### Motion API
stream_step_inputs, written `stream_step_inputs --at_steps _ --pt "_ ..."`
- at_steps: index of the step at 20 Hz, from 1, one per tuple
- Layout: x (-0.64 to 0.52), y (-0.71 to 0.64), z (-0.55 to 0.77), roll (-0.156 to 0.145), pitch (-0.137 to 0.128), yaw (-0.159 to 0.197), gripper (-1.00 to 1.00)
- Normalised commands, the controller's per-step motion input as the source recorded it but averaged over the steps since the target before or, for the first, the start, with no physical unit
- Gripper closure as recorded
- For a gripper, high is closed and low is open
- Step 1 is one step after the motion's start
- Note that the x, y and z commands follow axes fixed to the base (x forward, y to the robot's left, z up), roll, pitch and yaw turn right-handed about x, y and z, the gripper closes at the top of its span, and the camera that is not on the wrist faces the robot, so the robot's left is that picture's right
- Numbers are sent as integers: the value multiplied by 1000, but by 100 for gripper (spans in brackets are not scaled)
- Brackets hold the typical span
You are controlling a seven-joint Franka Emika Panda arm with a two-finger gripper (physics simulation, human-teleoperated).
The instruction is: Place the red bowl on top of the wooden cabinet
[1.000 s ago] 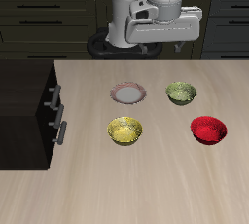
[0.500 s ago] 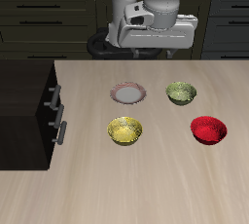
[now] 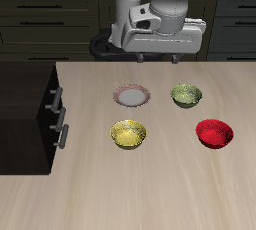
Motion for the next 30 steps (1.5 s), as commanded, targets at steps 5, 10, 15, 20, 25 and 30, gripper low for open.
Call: stream_step_inputs --at_steps 5,10,15,20,25,30 --pt "237 108 -47 -7 7 18 -100" --pt "90 265 58 30 -11 21 -100" --pt "140 401 124 26 -15 4 -100" --pt "209 141 106 0 -1 -14 -100" --pt "236 65 -123 -11 39 15 -100" --pt "321 -102 -291 -45 47 8 -100"
